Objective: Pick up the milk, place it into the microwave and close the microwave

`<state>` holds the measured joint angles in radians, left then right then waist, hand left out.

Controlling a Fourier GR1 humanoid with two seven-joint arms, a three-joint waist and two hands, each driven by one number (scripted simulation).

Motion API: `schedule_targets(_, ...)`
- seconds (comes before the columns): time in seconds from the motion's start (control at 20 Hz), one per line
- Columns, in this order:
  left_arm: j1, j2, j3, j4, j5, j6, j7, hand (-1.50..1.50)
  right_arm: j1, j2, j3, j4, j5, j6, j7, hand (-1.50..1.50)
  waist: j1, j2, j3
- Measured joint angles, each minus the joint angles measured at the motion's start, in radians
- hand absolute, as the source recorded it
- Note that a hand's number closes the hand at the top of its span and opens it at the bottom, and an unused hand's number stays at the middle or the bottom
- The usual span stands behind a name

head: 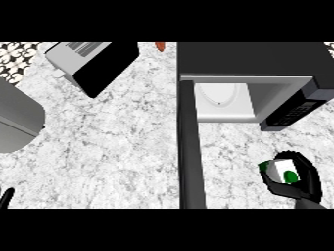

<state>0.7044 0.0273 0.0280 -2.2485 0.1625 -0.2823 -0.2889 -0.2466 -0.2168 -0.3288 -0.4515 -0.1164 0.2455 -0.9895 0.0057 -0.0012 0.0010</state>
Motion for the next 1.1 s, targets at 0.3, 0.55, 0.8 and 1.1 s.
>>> schedule_targets(0.3,0.033,-0.016,-0.017,0.001,-0.025,-0.007,-0.033,-1.5,0.002,0.015,0.069,-0.11,-0.005,0.058,0.062,1.5,-0.001,-0.003,-0.001)
schedule_targets(0.55,0.057,-0.018,-0.004,0.009,-0.023,-0.015,-0.057,-1.5,0.083,0.053,0.154,-0.299,0.004,0.069,0.112,1.5,-0.008,-0.005,-0.002)
schedule_targets(0.8,0.054,-0.022,-0.003,0.025,-0.026,-0.018,-0.071,-1.5,0.223,0.101,0.243,-0.592,0.002,0.056,0.225,1.5,-0.015,-0.006,-0.003)
schedule_targets(1.1,0.055,-0.007,0.026,0.023,0.016,-0.036,-0.064,-1.5,0.42,0.164,0.34,-0.983,-0.026,0.013,0.429,1.5,-0.016,-0.005,-0.003)
